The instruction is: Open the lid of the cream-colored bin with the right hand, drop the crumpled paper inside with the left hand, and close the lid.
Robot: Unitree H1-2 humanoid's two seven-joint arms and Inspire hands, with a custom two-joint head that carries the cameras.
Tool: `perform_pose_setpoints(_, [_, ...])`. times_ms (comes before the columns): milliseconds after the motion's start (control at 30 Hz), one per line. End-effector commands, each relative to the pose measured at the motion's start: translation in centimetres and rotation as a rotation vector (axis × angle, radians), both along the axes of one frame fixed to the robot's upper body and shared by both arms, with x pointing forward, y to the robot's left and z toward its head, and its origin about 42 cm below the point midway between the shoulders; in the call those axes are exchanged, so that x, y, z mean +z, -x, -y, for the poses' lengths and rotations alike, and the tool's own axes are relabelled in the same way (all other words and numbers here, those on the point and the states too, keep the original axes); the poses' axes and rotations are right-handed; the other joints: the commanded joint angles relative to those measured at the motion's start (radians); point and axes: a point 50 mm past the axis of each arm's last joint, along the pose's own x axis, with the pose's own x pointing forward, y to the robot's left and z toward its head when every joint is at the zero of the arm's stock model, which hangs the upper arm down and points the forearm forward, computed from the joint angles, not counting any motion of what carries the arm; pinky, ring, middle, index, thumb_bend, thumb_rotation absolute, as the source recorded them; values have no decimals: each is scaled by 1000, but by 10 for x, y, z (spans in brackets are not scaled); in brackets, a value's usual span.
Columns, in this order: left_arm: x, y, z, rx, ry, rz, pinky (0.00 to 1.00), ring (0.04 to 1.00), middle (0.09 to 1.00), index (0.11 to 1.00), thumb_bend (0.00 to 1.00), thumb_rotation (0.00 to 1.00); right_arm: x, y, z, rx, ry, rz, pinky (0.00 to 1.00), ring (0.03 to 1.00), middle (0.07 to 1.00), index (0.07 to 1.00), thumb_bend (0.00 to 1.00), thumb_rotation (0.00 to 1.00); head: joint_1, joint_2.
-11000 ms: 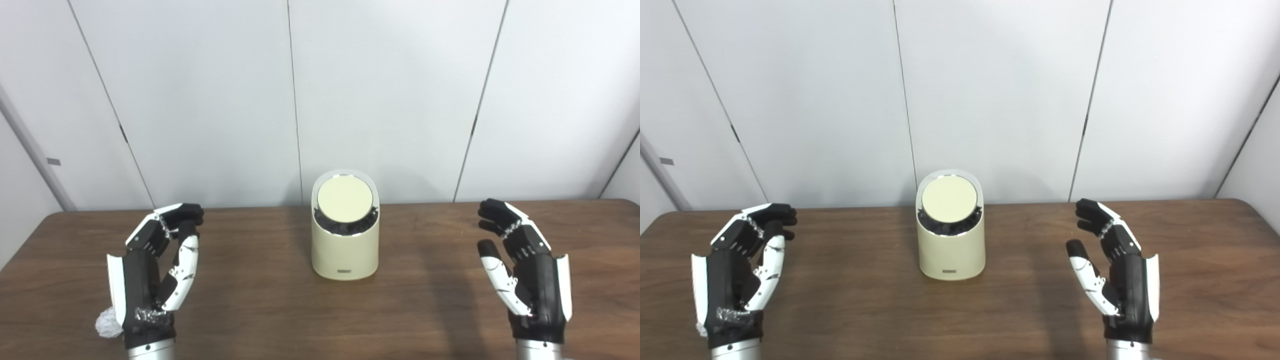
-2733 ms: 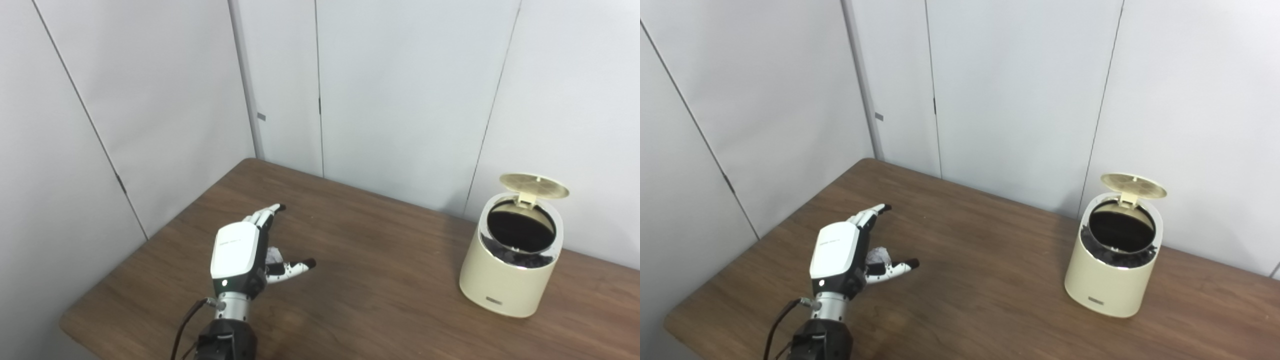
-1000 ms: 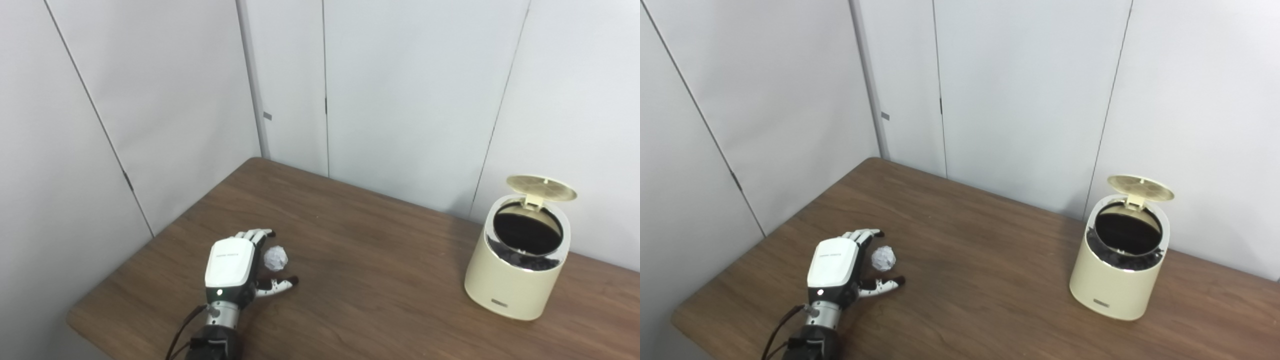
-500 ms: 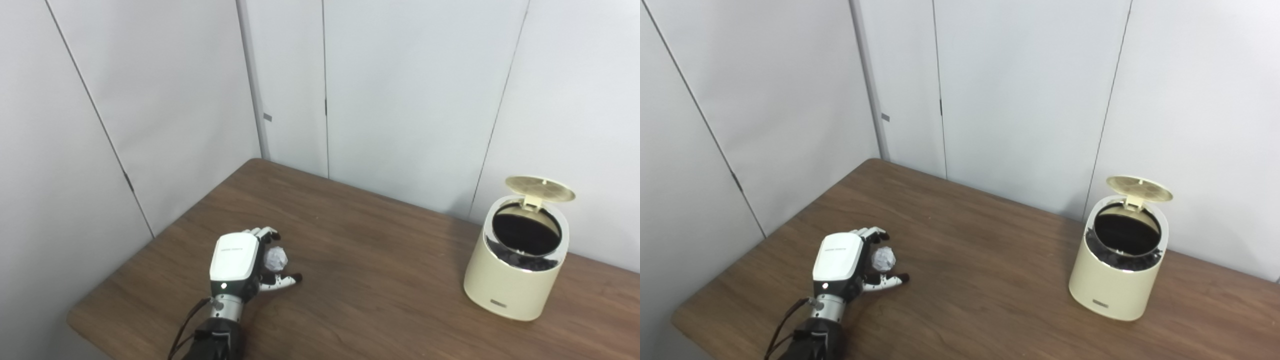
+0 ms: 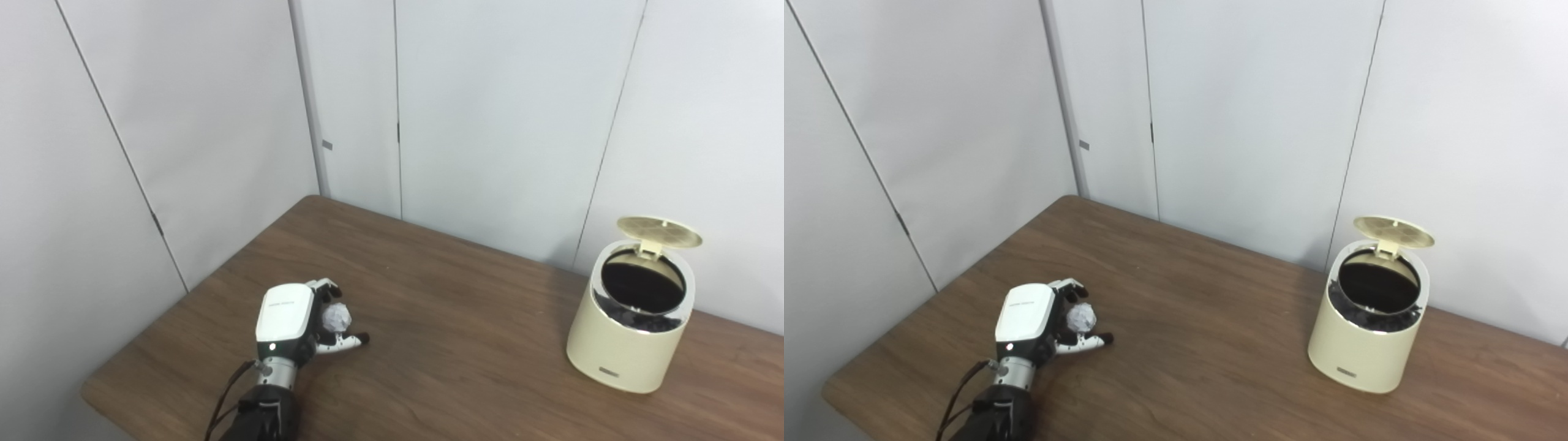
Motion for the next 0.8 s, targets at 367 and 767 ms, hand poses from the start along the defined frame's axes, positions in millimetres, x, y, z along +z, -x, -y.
perform_pose_setpoints(367, [-43, 13, 11, 9, 143, -137, 429, 526, 620, 635, 932, 428, 27, 8, 7, -6, 70, 81, 585, 698, 724, 681, 343, 562, -28, 19])
perform_pose_setpoints(767, [-65, 17, 18, -25, 78, -119, 181, 232, 298, 385, 577, 335, 28, 12, 12, -10, 64, 77, 585, 698, 719, 678, 343, 543, -30, 26])
